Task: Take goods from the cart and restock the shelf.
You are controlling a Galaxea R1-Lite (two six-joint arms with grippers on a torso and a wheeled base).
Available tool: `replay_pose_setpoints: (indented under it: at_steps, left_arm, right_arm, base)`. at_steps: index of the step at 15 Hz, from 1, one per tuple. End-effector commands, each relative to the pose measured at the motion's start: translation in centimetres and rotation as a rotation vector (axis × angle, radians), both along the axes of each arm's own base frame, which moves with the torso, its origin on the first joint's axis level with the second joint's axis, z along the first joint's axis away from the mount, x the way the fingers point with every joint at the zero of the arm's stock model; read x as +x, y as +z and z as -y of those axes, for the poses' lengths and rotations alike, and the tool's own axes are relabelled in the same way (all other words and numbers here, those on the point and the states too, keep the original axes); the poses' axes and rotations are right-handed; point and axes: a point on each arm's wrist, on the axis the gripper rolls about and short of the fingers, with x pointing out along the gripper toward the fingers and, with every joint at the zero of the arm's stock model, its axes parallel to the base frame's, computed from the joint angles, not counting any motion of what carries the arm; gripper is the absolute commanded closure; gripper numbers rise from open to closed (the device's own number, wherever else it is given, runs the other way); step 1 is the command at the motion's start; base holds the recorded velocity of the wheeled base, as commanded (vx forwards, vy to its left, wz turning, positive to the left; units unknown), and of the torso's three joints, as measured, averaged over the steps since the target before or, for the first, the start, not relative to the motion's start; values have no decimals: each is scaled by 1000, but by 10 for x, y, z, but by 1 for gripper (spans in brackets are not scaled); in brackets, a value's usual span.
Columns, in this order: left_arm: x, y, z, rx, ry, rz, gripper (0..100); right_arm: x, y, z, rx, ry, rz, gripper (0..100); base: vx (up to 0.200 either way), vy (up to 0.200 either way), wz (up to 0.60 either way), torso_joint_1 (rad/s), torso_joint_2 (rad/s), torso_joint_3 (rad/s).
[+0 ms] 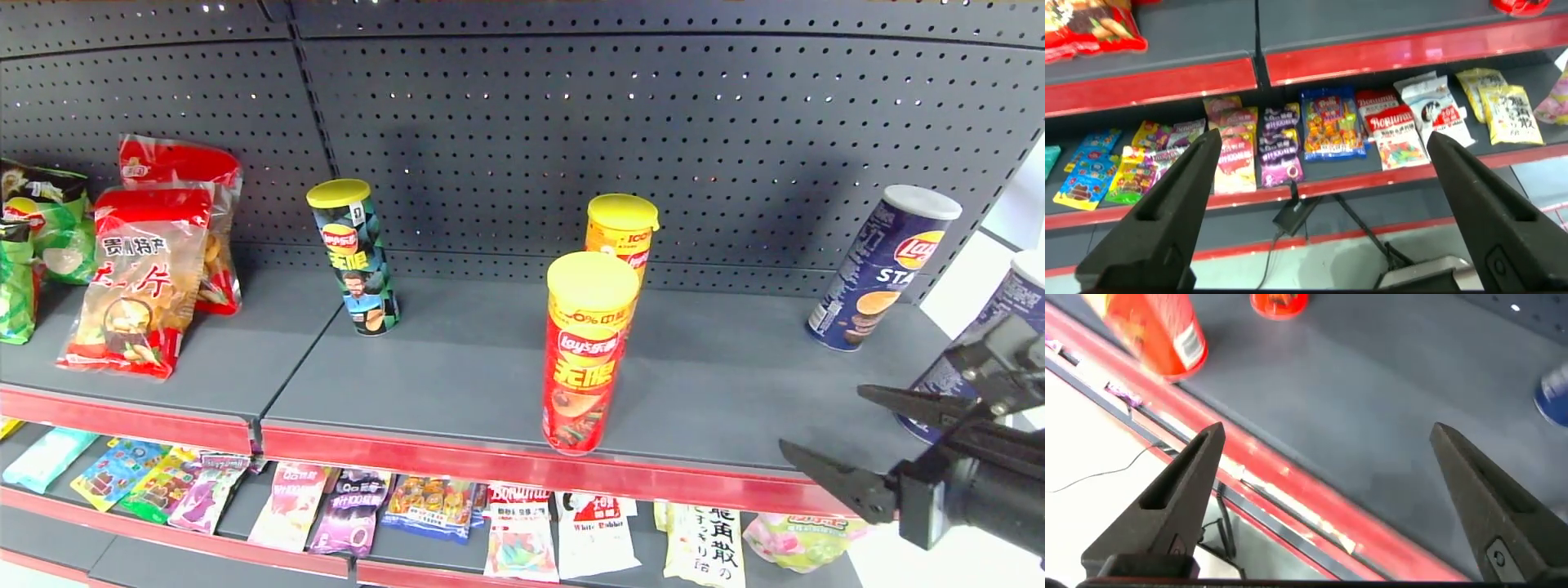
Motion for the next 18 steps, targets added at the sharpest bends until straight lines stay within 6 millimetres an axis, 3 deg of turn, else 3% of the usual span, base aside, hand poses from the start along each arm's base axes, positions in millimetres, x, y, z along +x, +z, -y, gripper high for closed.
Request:
replay_pose_setpoints:
  at_steps: [1, 8, 14, 18]
  left_arm:
    - [4, 0, 0, 3, 0, -32, 0]
    - [12, 0, 1, 12, -8, -84, 0]
    - [54, 16, 4, 47, -18, -127, 0]
    - [64, 16, 5, 65, -36, -176, 0]
  right_arm:
    - [-29, -8, 15, 22, -7, 46, 0]
    - [-70, -22, 39, 15, -60, 36, 0]
    - [-104, -32, 55, 11, -112, 46, 0]
    - [-119, -38, 61, 6, -119, 57, 0]
  base:
    - [0, 0, 0, 0, 0, 0]
    - [0, 0, 0, 0, 0, 0]
    - [0, 0, 0, 0, 0, 0]
    - [0, 0, 0, 0, 0, 0]
